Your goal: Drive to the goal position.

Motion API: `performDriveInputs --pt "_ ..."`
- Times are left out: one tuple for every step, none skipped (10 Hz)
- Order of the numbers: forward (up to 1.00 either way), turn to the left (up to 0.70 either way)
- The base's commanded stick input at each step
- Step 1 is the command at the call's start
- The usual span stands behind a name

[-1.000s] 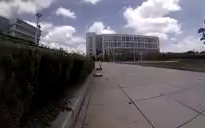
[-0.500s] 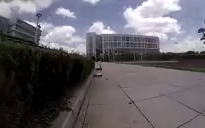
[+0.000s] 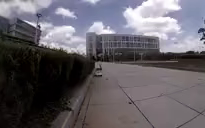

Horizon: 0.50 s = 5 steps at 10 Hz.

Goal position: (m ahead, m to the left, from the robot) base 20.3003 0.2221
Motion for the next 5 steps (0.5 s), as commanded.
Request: performDriveInputs --pt "0.04 0.0" --pt "0.03 0.0" --pt "0.0 0.0" --pt "0.02 0.0" --pt "0.04 0.0"
